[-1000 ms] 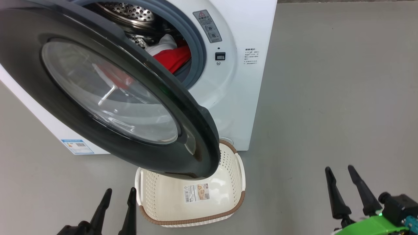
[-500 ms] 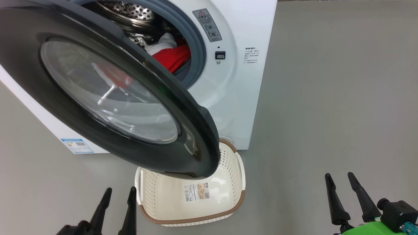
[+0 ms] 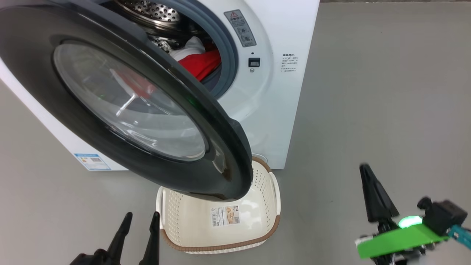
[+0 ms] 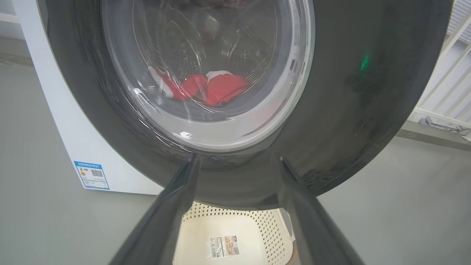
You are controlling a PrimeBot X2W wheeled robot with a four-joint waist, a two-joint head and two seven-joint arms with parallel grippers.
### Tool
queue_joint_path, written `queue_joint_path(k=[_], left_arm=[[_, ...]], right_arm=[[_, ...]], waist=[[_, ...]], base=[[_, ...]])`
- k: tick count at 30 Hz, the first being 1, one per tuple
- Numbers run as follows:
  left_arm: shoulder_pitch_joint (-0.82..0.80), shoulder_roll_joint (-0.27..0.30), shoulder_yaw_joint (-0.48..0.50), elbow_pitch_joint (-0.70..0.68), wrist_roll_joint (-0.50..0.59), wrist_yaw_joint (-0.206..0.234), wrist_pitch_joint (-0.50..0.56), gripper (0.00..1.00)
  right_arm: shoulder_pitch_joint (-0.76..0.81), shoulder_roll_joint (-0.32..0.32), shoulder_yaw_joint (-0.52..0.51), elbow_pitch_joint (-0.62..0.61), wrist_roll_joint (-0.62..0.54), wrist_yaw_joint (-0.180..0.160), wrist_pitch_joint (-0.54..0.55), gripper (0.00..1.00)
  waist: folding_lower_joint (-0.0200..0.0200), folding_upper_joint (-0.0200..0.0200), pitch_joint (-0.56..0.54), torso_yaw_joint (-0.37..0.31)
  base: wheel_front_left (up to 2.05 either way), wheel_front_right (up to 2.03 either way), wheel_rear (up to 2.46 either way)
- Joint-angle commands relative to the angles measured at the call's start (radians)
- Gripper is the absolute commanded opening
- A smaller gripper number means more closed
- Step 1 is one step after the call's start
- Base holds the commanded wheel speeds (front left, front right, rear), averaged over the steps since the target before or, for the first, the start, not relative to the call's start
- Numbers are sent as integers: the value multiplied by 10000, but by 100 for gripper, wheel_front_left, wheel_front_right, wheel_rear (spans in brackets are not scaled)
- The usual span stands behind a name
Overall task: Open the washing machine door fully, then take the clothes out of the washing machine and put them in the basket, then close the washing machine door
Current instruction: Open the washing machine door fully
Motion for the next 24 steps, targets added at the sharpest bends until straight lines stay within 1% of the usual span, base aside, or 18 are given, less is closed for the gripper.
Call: queue_joint_path(k=[1, 7, 12, 15, 16, 19, 21, 24], left_arm=[[-114, 108, 263, -217, -42, -54, -122, 100], [-140, 108, 129, -195, -83, -54, -122, 100], [-149, 108, 45, -170, -89, -54, -122, 100], [-162, 108, 0, -146, -93, -54, -122, 100], [-171, 108, -19, -139, -97, -54, -122, 100], [-207, 108, -83, -121, -112, -54, -122, 100], [-257, 108, -117, -104, -128, -54, -122, 100], [-363, 108, -126, -91, -164, -54, -122, 100]], right_arm=[[-562, -102, 363, -418, 361, 50, -91, 0], [-1640, -317, 1205, -723, 1725, 50, -91, 0], [-2560, -611, 2108, -543, 3157, 50, -91, 0], [-3100, -984, 3083, -296, 4773, 50, -91, 0], [-3262, -1127, 3467, -226, 5487, 50, -63, 0], [-3785, -1687, 4364, -142, 7310, 50, 457, 0], [-4129, -2005, 4678, -210, 8183, 50, 829, 0], [-4526, -2220, 4849, -348, 9486, 50, 1624, 0]], waist=[[0, 0, 15, 46], [0, 0, 62, 235], [0, 0, 118, 378], [0, 0, 155, 468], [0, 0, 170, 501], [0, 0, 279, 579], [0, 0, 359, 625], [0, 0, 527, 682]], base=[[0, 0, 0], [0, 0, 0], [0, 0, 0], [0, 0, 0], [0, 0, 0], [0, 0, 0], [0, 0, 0], [0, 0, 0]])
